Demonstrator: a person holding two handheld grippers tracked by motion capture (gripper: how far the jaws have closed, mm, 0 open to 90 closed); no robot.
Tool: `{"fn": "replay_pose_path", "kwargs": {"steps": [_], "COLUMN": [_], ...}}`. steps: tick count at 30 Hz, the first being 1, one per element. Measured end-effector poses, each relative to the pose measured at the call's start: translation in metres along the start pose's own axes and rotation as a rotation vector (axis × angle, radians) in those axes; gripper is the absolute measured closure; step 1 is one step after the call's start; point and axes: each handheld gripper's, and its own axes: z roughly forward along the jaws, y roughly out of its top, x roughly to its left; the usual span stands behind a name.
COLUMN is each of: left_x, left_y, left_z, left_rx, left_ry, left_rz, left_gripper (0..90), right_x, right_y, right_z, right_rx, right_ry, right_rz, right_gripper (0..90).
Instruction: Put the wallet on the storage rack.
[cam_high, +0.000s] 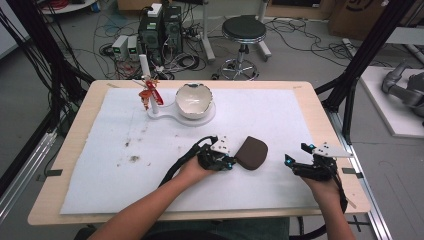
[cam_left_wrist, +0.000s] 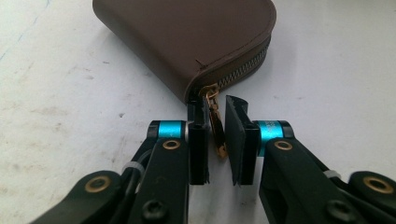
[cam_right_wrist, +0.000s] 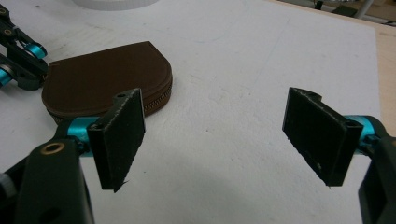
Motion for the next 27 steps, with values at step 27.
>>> {"fn": "replay_pose_path", "kwargs": {"steps": [27], "left_x": [0.015], "left_y": [0.002], "left_z": [-0.019], "left_rx": [-0.169], "left_ry": [-0.179], "left_rz": [-0.144], "left_gripper": [88.3], "right_x": [0.000], "right_y": [-0.001], "right_z": [0.001], "right_rx": [0.007], "right_ry": [0.002], "right_rz": [-0.003], "right_gripper": [21.3]}}
